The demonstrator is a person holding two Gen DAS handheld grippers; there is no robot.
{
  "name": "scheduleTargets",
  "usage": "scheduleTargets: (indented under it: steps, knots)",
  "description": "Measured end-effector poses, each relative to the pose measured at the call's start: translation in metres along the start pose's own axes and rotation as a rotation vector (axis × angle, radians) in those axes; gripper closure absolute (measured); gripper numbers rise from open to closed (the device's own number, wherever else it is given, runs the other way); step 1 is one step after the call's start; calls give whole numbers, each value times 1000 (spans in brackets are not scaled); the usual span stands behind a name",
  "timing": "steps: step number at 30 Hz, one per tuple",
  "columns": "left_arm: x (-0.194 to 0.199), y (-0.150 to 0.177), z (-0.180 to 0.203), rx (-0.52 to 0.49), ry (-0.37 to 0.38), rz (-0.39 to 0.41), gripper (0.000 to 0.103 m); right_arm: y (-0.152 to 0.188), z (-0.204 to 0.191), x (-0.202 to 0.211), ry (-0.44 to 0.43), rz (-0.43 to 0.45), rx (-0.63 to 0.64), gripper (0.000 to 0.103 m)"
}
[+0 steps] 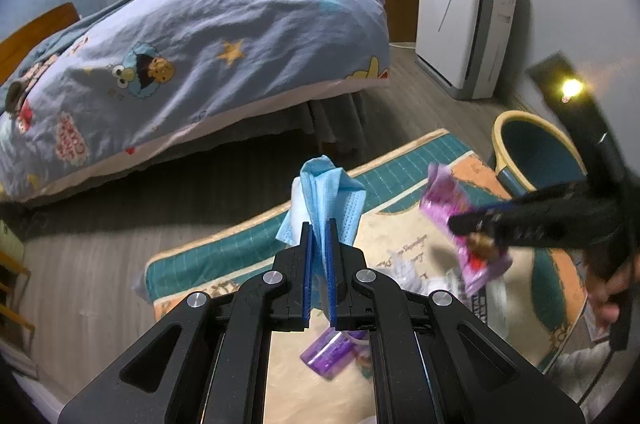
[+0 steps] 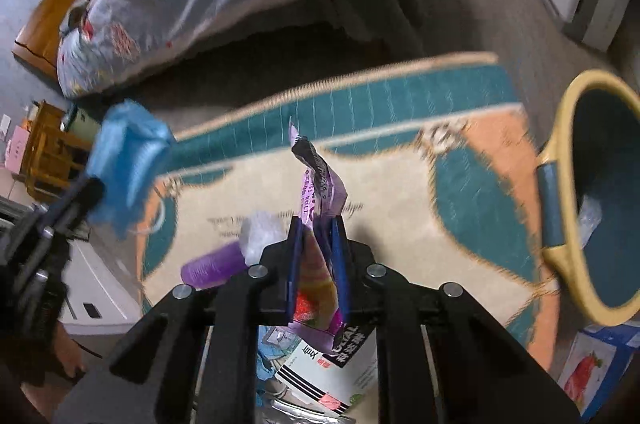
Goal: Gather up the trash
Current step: 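Carry the mask and pink wrapper over the trash bin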
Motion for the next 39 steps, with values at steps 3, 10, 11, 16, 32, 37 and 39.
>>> scheduleTargets:
  steps: [3, 10, 11, 16, 32, 37, 39]
  knots:
    - [2, -5, 6, -10, -1, 10, 96, -8, 6, 24, 8, 50, 10, 89]
    - [12, -27, 37, -45, 16, 50, 96, -22, 25, 72, 16, 155, 20, 89]
    - [14, -30, 42, -50, 20, 55, 96, -23, 30, 77, 13, 166, 16, 89]
    - [17, -49, 82, -86, 55, 81, 96, -25, 69, 98, 29, 208, -31, 89]
    - [-30, -65, 237, -241, 194, 18, 96, 8, 241, 130, 149, 228, -287, 88]
    - [-60, -51, 274, -267, 230, -45, 96, 23, 276, 125, 189, 198, -348, 88]
    - [-71, -45, 285, -283, 232, -67, 96, 27, 286, 123, 200, 184, -368, 88]
Point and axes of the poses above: each gripper's, at about its wrist camera, not at the fingertips, and x roughly against the way its jaws point, z to its right, y to its underside, the point moved 9 cm from there along -x, roughly the way its jaws point, and after that the axes turned 6 degrees about -z, right-handed, at the moved point
